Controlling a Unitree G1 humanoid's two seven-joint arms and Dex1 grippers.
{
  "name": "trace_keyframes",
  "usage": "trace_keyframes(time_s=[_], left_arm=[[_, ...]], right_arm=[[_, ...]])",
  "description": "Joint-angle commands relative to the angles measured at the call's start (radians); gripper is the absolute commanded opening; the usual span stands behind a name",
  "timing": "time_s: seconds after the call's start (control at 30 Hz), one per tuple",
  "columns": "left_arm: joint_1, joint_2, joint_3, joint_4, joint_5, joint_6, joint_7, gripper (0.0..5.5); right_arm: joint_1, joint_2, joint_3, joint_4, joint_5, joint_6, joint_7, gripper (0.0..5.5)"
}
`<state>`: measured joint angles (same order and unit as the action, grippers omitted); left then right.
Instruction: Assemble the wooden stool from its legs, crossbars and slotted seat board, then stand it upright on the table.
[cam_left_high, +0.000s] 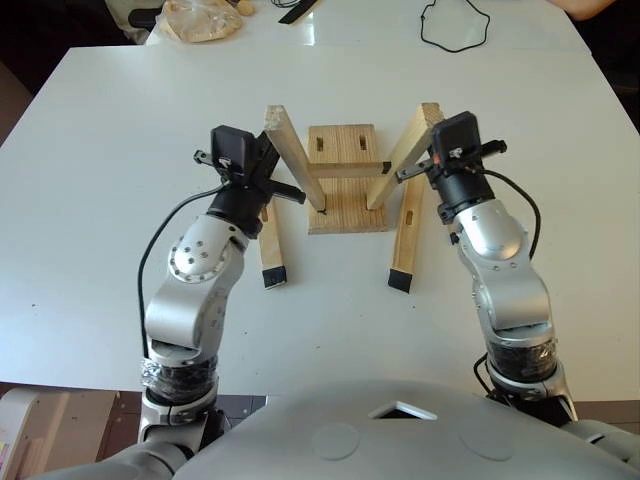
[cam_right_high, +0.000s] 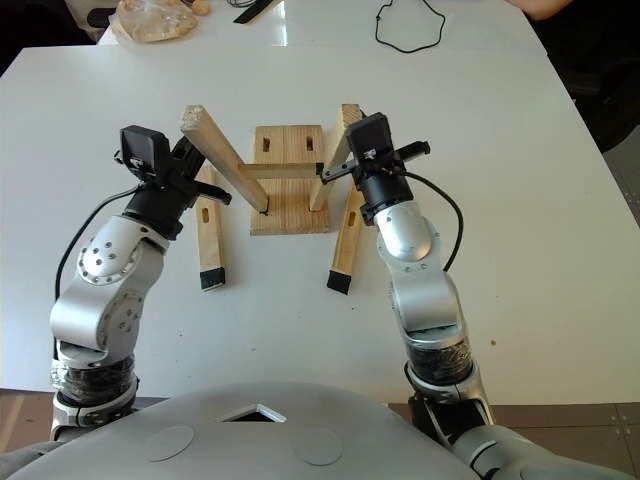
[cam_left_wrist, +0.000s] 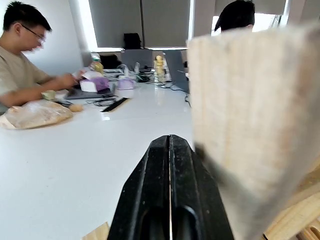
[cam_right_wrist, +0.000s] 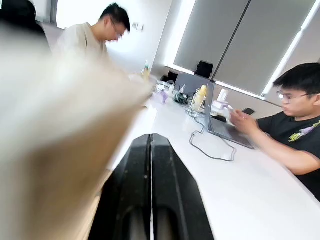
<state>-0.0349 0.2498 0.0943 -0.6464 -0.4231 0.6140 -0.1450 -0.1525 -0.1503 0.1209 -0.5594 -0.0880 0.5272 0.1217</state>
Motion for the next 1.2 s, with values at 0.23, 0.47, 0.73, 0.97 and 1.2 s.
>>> trace_keyframes(time_s=[0.23,0.47,0.73,0.97,1.2], left_arm=[[-0.454,0.159,0.406,0.180,-0.785,0.298,0.126,0.00],[-0.510,0.179,0.267,0.214,-1.004,0.363,0.236,0.00],[-0.543,0.196,0.199,0.259,-1.029,0.346,0.232,0.00],[-0.539,0.178,0.112,0.341,-0.940,0.348,0.175,0.00],[-0.374,0.134,-0.020,0.394,-0.777,0.317,0.039,0.00]], right_arm=[[-0.398,-0.108,-0.353,0.099,0.715,0.319,0.360,0.02],[-0.444,-0.151,-0.306,0.122,0.794,0.367,0.342,0.02],[-0.486,-0.137,-0.317,0.135,0.843,0.314,0.324,0.02],[-0.419,-0.143,-0.226,0.177,0.787,0.262,0.344,0.02],[-0.279,-0.147,-0.042,0.253,0.650,0.188,0.367,0.02]])
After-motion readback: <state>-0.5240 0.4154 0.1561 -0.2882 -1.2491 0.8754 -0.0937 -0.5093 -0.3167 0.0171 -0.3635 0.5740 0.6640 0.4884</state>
